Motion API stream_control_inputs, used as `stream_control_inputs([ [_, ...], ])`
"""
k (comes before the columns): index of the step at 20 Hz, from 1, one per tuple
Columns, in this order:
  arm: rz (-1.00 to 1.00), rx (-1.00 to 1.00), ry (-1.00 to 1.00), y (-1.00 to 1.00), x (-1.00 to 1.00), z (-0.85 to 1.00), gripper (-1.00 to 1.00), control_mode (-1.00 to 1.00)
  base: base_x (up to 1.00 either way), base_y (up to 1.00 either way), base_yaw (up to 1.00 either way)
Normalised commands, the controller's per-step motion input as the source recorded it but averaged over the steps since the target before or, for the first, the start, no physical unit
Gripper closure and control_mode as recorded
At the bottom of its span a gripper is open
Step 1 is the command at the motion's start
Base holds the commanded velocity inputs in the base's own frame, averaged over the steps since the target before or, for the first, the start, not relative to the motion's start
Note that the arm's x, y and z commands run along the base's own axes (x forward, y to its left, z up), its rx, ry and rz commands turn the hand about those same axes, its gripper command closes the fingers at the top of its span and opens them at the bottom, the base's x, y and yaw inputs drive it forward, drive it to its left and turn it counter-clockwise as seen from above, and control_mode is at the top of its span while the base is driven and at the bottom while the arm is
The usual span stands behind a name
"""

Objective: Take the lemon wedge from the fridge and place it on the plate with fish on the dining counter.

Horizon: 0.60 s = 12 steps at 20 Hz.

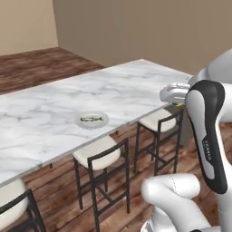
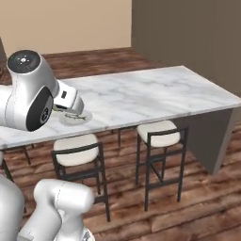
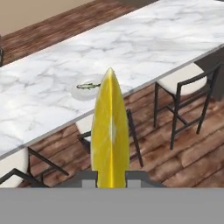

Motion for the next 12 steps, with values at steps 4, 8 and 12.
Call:
stream_control_inputs([
  [4,0.0,0.0,0.0,0.0,0.0,0.0,1.0,1.0,0.37,-0.67,0.46],
  [8,0.0,0.0,0.0,0.0,0.0,0.0,1.0,1.0,0.22,-0.53,0.48],
  [12,0.0,0.0,0.0,0.0,0.0,0.0,1.0,1.0,0.23,-0.21,0.42],
])
